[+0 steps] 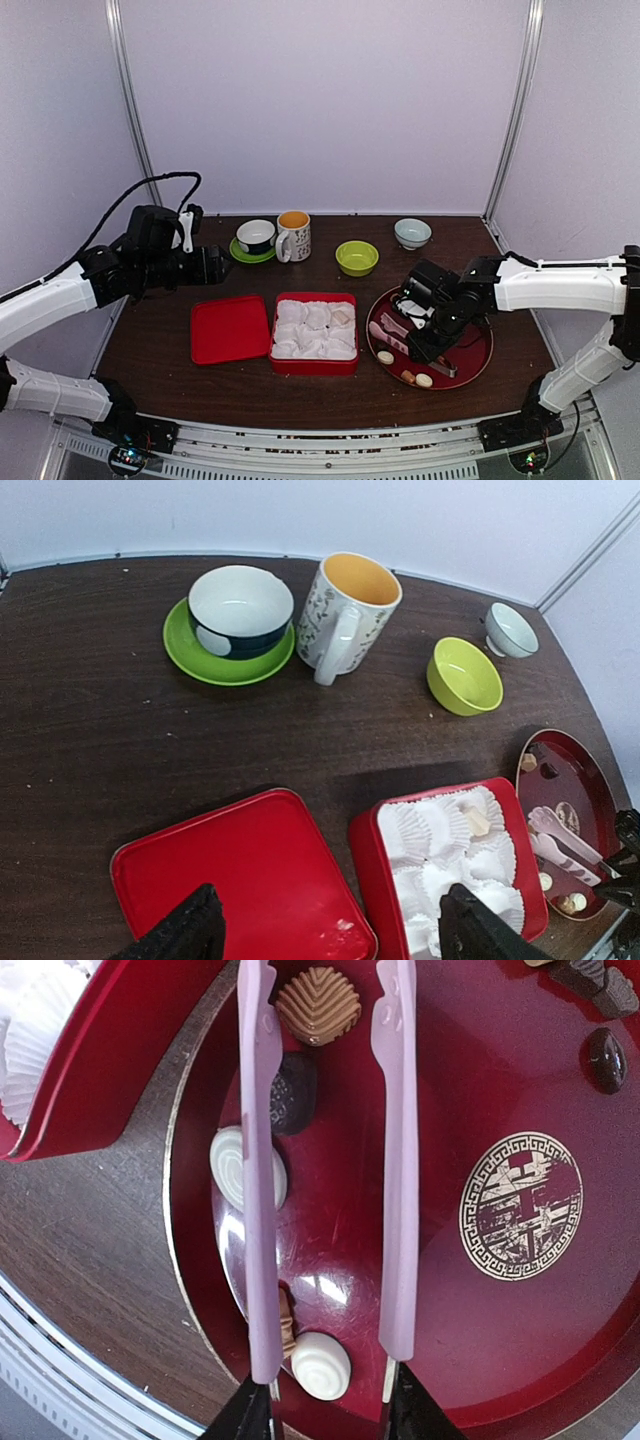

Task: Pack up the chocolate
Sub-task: Place the clamp on the plate.

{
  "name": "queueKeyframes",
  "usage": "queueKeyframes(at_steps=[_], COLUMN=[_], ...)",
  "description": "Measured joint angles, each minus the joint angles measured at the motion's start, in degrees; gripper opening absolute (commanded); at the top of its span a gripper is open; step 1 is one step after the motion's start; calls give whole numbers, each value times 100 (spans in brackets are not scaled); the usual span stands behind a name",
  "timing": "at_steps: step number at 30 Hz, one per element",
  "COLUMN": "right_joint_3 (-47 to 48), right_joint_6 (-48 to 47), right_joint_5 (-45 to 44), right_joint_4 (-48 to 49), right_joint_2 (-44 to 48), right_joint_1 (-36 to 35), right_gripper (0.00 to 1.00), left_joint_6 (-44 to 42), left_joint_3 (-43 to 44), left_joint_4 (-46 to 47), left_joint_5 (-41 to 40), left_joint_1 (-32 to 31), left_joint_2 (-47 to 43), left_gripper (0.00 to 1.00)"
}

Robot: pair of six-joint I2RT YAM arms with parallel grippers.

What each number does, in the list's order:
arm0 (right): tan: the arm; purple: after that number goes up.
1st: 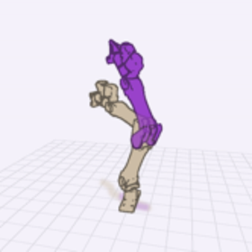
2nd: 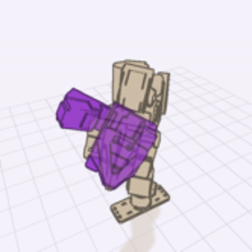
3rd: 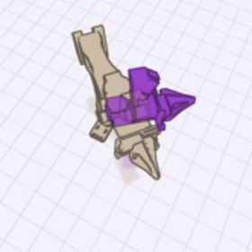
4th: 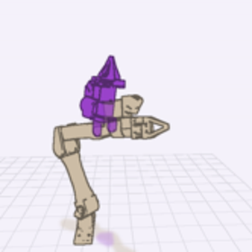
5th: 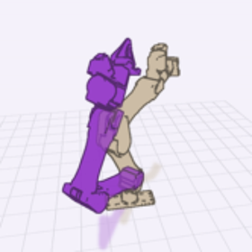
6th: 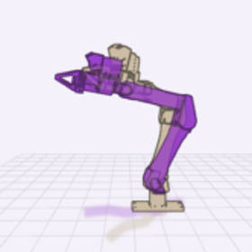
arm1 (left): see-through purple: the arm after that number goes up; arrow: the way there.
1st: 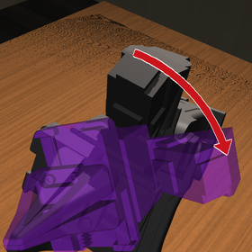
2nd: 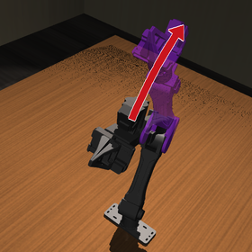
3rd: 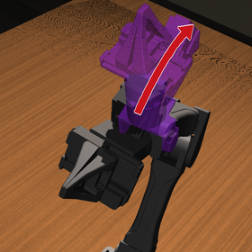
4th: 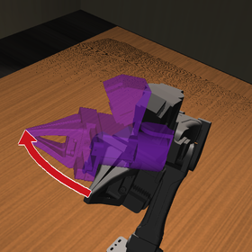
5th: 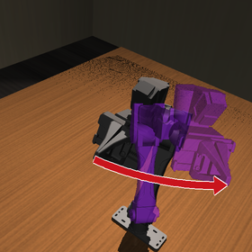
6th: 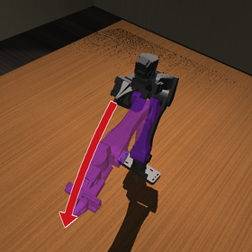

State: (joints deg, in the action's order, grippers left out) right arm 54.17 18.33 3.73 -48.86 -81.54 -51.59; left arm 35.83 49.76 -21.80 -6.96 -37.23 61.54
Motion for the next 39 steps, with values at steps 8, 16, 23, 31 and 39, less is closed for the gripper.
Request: queueKeyframes(at_steps=[8,16,23,31,39], right_joint_3=[35,35,35,35,-275], right_joint_6=[-4,7,-2,-17,-31], right_joint_5=[-205,-376,-367,-313,-415], right_joint_4=[2,2,4,7,308], right_joint_2=[-151,-127,-129,-138,0], right_joint_1=[87,219,223,225,227], right_gripper=[37,41,42,50,85], left_joint_6=[-332,-527,-654,-767,-916], left_joint_3=[-127,-188,-284,-337,-446], left_joint_4=[-293,-487,-568,-612,-612], left_joint_5=[146,140,103,-55,-258], left_joint_1=[527,850,994,1255,1342], left_joint_2=[-164,-177,-170,-162,-160], left_gripper=[76,78,83,84,97])
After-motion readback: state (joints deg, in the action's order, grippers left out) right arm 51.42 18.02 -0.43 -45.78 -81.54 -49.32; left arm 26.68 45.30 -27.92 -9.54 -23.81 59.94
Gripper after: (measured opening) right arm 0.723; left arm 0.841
